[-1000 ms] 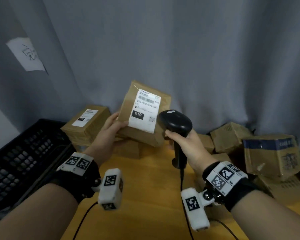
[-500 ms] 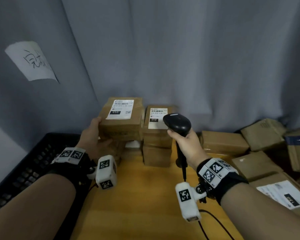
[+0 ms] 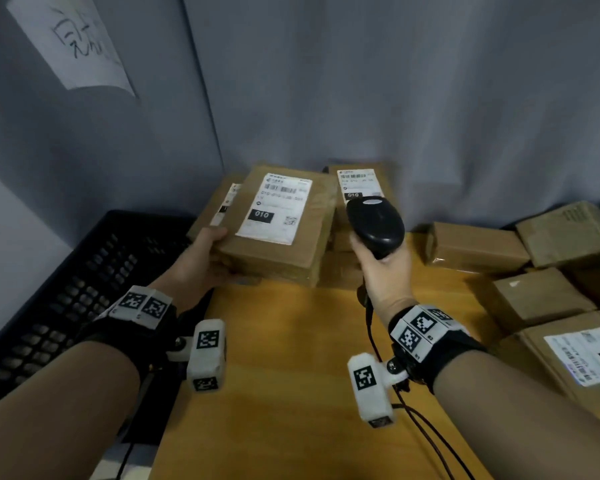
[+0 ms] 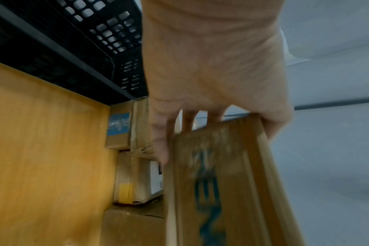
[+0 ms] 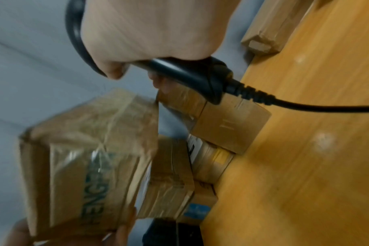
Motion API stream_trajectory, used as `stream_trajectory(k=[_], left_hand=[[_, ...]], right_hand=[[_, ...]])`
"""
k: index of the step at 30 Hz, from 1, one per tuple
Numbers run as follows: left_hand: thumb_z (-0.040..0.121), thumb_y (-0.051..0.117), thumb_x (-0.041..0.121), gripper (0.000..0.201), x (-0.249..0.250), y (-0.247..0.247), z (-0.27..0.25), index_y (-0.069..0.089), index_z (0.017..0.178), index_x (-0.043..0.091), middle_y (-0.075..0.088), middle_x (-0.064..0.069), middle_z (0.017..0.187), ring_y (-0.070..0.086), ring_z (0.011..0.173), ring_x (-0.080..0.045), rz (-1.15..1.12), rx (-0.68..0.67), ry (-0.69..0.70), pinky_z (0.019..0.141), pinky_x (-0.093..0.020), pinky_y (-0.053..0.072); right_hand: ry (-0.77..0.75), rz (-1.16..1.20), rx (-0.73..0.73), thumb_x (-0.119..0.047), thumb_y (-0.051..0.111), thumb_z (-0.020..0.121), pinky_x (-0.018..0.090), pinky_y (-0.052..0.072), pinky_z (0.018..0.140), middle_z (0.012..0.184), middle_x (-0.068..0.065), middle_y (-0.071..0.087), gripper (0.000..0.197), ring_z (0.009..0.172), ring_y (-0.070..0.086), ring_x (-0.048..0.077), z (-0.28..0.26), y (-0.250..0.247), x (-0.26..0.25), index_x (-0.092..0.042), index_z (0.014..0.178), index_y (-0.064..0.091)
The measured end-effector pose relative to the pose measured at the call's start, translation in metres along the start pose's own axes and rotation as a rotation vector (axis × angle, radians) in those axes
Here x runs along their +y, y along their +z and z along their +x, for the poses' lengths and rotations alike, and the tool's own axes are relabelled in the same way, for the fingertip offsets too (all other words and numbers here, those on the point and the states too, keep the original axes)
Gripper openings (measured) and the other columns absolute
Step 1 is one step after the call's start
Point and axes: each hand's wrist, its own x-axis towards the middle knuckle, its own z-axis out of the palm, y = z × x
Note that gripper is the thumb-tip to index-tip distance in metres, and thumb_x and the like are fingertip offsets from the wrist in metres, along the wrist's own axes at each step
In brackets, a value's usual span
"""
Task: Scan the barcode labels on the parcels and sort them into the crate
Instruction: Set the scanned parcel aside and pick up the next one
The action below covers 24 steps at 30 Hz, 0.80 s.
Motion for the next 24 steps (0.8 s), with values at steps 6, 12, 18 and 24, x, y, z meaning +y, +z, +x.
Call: stream_trajectory(k=[6, 12, 18, 24], left_hand=[[0.046, 0.075, 0.031, 0.074, -0.056, -0.032, -0.02, 0.06, 0.118, 0.025, 0.064, -0.007, 0.111, 0.06, 0.099, -0.029, 0.15, -0.343, -0.335, 0.081, -0.046, 0.055], [0.082, 0.064, 0.042, 0.054, -0.1, -0.039, -0.019, 0.045, 0.129, 0.022, 0.043, -0.011, 0.141, 0.051, 0.118, -0.031, 0.602, -0.113, -0.417, 0.096, -0.047, 0.043], [0.079, 0.058, 0.065, 0.09, -0.104, 0.032, 0.0, 0.009, 0.15, 0.04, -0.002, -0.003, 0.16, 0.003, 0.146, -0.033, 1.38, -0.144, 0.069, 0.115, -0.055, 0.015], [0.071, 0.057, 0.077, 0.106, -0.141, 0.074, 0.004, -0.009, 0.148, 0.048, -0.024, -0.001, 0.158, -0.022, 0.143, -0.038, 1.833, -0.496, -0.091, 0.107, -0.074, 0.003]], right_hand=[[0.087, -0.108, -0.174, -0.037, 0.077, 0.077, 0.041, 0.051, 0.098, 0.111, 0.0, 0.07, 0.053, 0.109, 0.064, 0.013, -0.031, -0.001, 0.037, -0.015, 0.123, 0.061], [0.356, -0.403, -0.437, -0.032, 0.074, 0.083, 0.046, 0.051, 0.097, 0.102, -0.003, 0.068, 0.041, 0.103, 0.064, 0.02, -0.049, -0.006, 0.08, -0.022, 0.121, 0.058], [0.431, -0.39, -0.222, -0.031, 0.073, 0.083, 0.05, 0.054, 0.089, 0.098, 0.007, 0.069, 0.029, 0.094, 0.068, 0.03, -0.043, -0.007, 0.094, -0.026, 0.106, 0.056], [0.41, -0.459, -0.216, -0.032, 0.069, 0.086, 0.033, 0.059, 0.07, 0.088, 0.001, 0.066, 0.042, 0.073, 0.07, 0.019, -0.031, -0.023, 0.085, -0.017, 0.121, 0.051]])
